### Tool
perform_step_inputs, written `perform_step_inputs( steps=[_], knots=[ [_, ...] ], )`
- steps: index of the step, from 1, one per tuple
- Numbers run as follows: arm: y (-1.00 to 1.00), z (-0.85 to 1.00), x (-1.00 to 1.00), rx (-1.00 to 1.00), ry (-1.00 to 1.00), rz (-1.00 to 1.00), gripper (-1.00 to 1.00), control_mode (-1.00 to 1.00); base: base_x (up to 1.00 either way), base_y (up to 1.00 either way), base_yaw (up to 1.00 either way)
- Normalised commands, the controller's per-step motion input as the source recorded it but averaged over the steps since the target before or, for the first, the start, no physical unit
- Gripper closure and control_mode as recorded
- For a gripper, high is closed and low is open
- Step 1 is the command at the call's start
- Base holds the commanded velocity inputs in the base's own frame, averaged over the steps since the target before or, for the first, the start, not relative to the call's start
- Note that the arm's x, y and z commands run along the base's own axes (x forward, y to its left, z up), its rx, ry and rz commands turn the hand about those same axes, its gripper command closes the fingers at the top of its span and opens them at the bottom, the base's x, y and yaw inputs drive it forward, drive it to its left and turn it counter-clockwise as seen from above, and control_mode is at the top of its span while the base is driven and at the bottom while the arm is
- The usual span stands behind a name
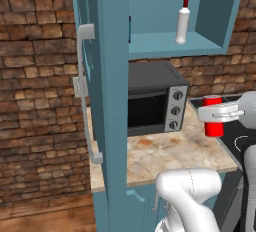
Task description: Sort all alcoholic drinks to one cabinet, and non-alcoholic drinks to the other.
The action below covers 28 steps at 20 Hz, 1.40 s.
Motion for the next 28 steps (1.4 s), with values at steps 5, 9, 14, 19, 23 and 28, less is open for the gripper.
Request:
perform_step_inputs(
  steps=[5, 9, 14, 19, 23, 28],
  knots=[
    [-0.01, 0.01, -0.16, 0.00, 0.02, -0.26, 1.00, -1.00, 0.00, 0.00, 0.00],
    [-0.06, 0.00, -0.14, 0.00, 0.16, -0.18, 1.00, -1.00, 0.00, 0.00, 0.00],
    [-0.13, 0.02, -0.20, -0.01, 0.23, -0.15, 1.00, -1.00, 0.00, 0.00, 0.00],
    [-0.19, 0.01, -0.32, -0.06, 0.24, -0.11, 1.00, -1.00, 0.00, 0.00, 0.00],
    [-0.13, 0.00, -0.35, -0.03, 0.18, -0.04, 1.00, -1.00, 0.00, 0.00, 0.00],
    [-0.02, 0.00, -0.06, 0.00, 0.07, 0.00, 1.00, -1.00, 0.00, 0.00, 0.00]
  ],
)
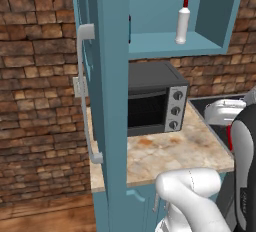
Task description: Sort all alcoholic drinks to one cabinet, and non-alcoholic drinks to the other.
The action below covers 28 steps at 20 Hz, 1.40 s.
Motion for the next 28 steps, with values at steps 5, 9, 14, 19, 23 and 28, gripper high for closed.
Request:
perform_step_inputs(
  steps=[5, 9, 14, 19, 23, 28],
  knots=[
    [-0.05, 0.02, 0.00, 0.03, 0.02, 0.00, 1.00, -1.00, 0.00, 0.00, 0.00],
    [0.00, -0.01, -0.08, 0.00, 0.00, 0.00, 1.00, -1.00, 0.00, 0.00, 0.00],
    [0.00, -0.10, -0.02, 0.00, 0.01, 0.00, 1.00, -1.00, 0.00, 0.00, 0.00],
    [0.00, -0.08, 0.00, 0.00, 0.01, 0.00, 1.00, -1.00, 0.00, 0.00, 0.00],
    [0.00, -0.01, -0.04, 0.00, 0.00, 0.00, 1.00, 1.00, -0.27, -0.09, 0.00],
    [0.00, 0.00, 0.00, 0.00, 0.00, 0.00, 1.00, 1.00, -0.82, -0.50, 0.00]
  ],
)
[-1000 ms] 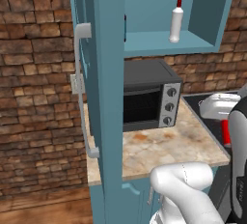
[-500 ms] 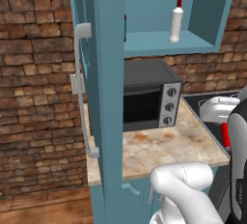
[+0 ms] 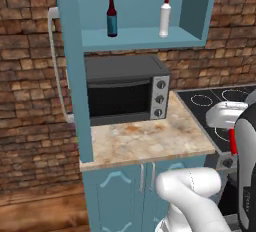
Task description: Sort all alcoholic drinks to one cabinet, and non-alcoholic drinks to the other.
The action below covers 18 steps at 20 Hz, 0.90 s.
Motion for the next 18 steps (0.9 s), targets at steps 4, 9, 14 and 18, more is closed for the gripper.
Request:
perform_step_inputs(
  steps=[4, 9, 14, 18],
  knots=[
    [0.00, 0.00, 0.00, 0.00, 0.00, 0.00, 1.00, 1.00, -0.20, -0.59, -0.32],
    [0.00, 0.00, 0.00, 0.00, 0.00, 0.00, 1.00, 1.00, 0.07, -0.50, -0.67],
    [0.00, 0.00, 0.00, 0.00, 0.00, 0.00, 1.00, 1.00, 0.01, -0.60, -0.71],
    [0.00, 0.00, 0.00, 0.00, 0.00, 0.00, 1.00, 1.00, 0.00, -0.65, -0.72]
  ],
)
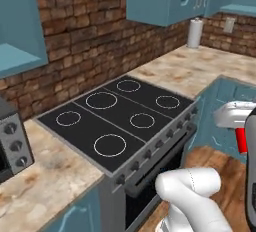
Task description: Sort all alcoholic drinks to one cabinet, and non-alcoholic drinks to the other.
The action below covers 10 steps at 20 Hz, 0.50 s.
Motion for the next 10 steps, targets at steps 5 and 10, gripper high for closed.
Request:
perform_step_inputs(
  steps=[5, 10],
  knots=[
    [0.00, 0.00, 0.00, 0.00, 0.00, 0.00, 1.00, 1.00, 0.00, -0.65, -0.68],
    [0.00, 0.00, 0.00, 0.00, 0.00, 0.00, 1.00, 1.00, 0.17, -0.58, -0.64]
  ],
)
